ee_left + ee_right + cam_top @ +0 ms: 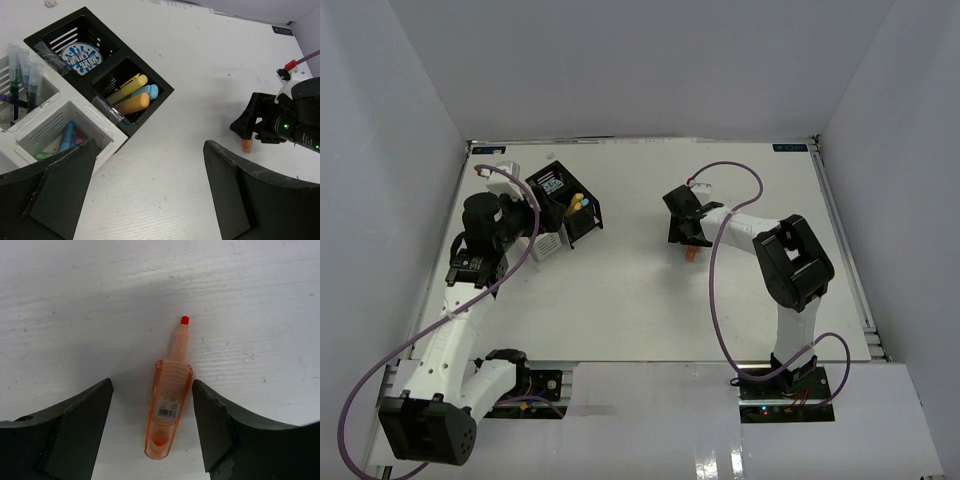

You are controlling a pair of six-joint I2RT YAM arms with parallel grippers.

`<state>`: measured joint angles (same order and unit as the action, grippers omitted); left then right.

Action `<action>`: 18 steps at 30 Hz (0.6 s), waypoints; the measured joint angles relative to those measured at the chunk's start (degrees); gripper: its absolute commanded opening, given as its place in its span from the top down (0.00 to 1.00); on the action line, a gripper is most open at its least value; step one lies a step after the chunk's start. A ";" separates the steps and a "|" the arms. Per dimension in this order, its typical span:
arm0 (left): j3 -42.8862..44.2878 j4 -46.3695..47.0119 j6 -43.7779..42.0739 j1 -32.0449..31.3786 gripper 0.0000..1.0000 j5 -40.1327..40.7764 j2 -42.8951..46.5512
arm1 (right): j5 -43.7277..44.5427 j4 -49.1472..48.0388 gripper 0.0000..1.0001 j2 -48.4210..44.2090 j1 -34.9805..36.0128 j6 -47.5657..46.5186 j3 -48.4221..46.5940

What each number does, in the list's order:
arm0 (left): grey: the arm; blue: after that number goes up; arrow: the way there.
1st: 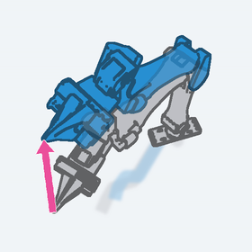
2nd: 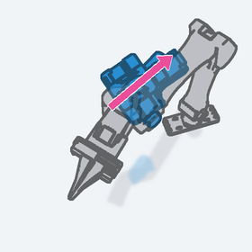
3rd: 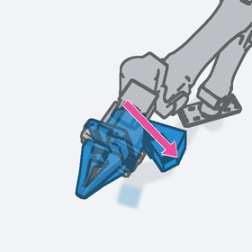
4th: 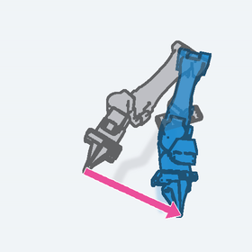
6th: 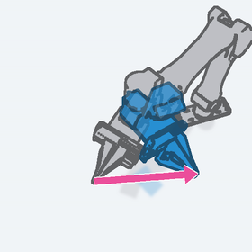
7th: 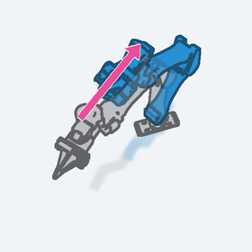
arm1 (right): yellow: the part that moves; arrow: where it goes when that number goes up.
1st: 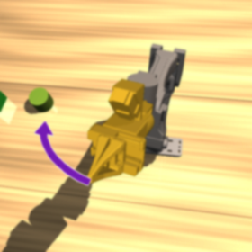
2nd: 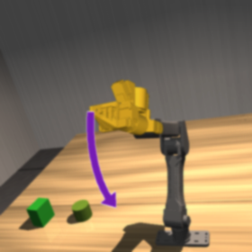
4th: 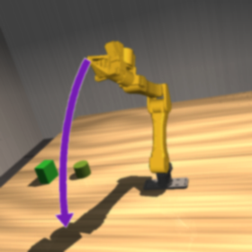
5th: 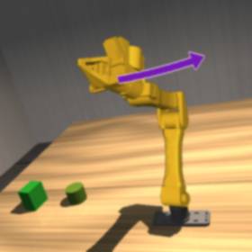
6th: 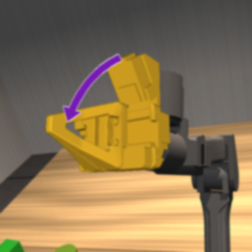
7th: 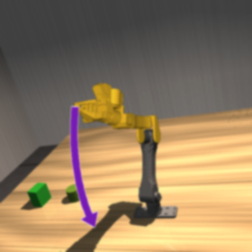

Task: Sort the stationery into containers
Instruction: Pick up the pen from the center of the board.

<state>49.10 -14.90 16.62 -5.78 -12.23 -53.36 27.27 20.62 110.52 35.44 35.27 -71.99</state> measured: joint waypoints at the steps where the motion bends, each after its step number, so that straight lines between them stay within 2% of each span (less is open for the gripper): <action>1: 0.00 0.00 0.00 0.00 0.02 -0.26 -0.09 | 0.04 -0.15 0.31 0.11 0.00 0.24 -0.07; 4: 0.00 0.02 0.00 0.00 0.02 -0.68 -0.39 | 0.04 -0.55 0.39 0.26 0.11 0.70 -0.15; 7: 0.00 0.11 0.02 0.00 0.02 -0.98 -0.55 | 0.09 -1.05 0.53 0.35 0.28 0.85 -0.15; 10: -0.04 0.39 0.04 0.00 0.02 -2.32 -0.63 | 0.13 -1.11 0.56 0.37 0.31 0.79 -0.13; 11: -0.13 0.70 0.15 0.00 0.02 -3.50 -0.70 | 0.22 -1.11 0.63 0.35 0.31 0.72 -0.11; 13: -0.57 1.77 0.50 0.04 0.02 -6.40 -1.01 | 0.44 -1.49 0.67 0.09 0.33 0.22 0.33; 14: -0.81 2.36 0.87 0.04 0.02 -8.74 -1.38 | 0.61 -1.81 0.73 -0.39 0.33 0.04 0.96; 18: -1.46 4.92 2.93 -0.42 0.02 -17.73 -3.89 | 0.66 -3.43 0.75 -4.55 0.31 -1.64 6.40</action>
<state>47.64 -9.98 19.55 -6.20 -29.95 -57.25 27.92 17.19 105.97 35.75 33.63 -65.58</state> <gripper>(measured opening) 0.979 0.363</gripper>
